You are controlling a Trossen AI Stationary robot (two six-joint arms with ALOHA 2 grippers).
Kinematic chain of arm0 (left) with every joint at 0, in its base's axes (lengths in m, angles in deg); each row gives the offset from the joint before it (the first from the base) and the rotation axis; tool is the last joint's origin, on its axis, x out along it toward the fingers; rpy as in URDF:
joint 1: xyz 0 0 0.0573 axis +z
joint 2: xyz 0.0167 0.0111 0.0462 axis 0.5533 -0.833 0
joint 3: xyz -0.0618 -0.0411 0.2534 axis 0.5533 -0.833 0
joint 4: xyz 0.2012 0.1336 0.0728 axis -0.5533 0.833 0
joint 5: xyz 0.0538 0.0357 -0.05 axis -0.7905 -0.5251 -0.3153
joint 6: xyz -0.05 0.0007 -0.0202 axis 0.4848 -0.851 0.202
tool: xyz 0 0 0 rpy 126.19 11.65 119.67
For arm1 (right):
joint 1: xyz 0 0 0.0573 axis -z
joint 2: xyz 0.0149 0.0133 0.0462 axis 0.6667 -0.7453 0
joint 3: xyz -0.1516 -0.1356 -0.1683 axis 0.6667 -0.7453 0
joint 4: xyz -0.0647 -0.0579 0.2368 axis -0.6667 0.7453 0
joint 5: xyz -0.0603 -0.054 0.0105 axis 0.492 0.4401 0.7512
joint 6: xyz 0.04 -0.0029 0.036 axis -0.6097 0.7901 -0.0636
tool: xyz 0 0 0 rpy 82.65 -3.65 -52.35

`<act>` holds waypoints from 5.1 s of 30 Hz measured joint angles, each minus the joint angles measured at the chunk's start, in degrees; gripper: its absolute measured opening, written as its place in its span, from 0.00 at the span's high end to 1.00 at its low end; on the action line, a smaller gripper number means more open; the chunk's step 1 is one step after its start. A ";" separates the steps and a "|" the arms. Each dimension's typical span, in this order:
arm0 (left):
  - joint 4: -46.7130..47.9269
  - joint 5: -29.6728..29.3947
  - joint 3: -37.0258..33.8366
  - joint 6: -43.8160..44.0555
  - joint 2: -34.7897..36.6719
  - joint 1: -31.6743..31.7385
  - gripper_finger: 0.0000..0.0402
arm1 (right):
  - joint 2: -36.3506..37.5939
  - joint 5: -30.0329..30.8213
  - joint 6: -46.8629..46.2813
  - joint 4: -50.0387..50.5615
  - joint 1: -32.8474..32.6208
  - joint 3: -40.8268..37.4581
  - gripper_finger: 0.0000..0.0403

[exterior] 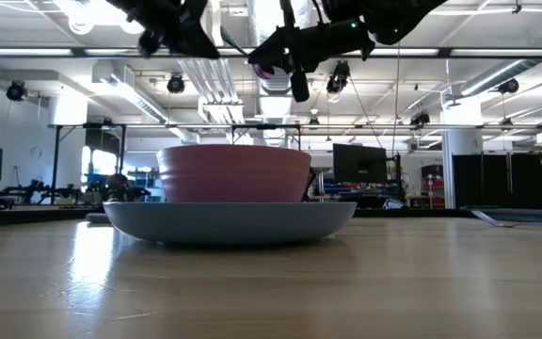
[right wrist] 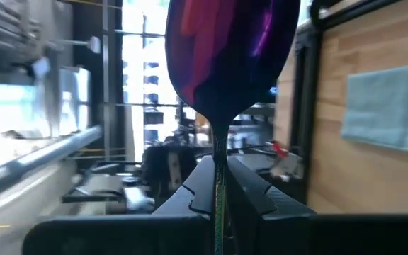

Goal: Set table place
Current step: Put the blue spoon on the blue bowl

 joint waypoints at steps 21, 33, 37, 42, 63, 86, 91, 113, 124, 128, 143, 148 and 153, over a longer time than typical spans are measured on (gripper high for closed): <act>6.04 7.29 -0.90 -19.04 1.40 -3.93 0.48 | 0.00 -4.01 0.93 2.82 0.38 -2.84 0.97; -4.11 -8.05 -1.14 -43.22 -4.14 -6.82 0.48 | 0.00 -7.53 -5.42 0.60 0.40 -2.72 0.97; -13.92 -4.68 -1.14 -52.08 -7.75 -7.31 0.48 | 0.00 -8.34 -6.61 0.59 0.38 -2.72 0.97; -16.46 -3.30 -1.14 -54.15 -11.11 -7.35 0.48 | 0.00 -10.88 -7.03 0.63 0.38 -2.72 0.97; -23.64 -3.75 -0.79 -56.74 -12.45 -7.94 0.73 | 0.00 -14.23 -7.18 0.13 -0.70 -2.84 0.97; -21.07 -8.58 0.06 -52.43 -12.55 -8.03 1.00 | 0.27 -19.01 -3.92 1.22 -0.52 -2.98 0.97; -12.44 -8.24 0.05 -46.39 -10.99 -7.98 1.00 | 1.88 -23.54 -1.81 2.47 -0.64 -2.98 0.97; 2.89 12.50 3.54 2.83 5.47 -5.88 1.00 | 8.11 -24.24 9.55 18.18 4.22 -2.87 0.97; 15.47 16.81 3.95 42.64 8.48 -7.51 1.00 | 8.87 -25.53 12.01 18.21 4.22 -2.87 0.97; 23.20 17.77 3.53 48.87 5.81 -8.30 1.00 | 9.61 -25.73 13.07 18.22 4.22 -2.87 0.97; 18.06 25.01 2.86 51.64 -8.94 -8.68 1.00 | 10.27 -26.18 18.86 24.22 4.22 -2.87 0.97; 14.65 25.34 2.51 52.95 -13.02 -8.71 1.00 | 10.27 -26.21 21.99 30.37 4.22 -2.89 0.97; 5.06 25.62 -1.42 54.84 -14.43 -9.22 1.00 | 10.28 -27.56 24.09 32.88 4.22 -2.89 0.97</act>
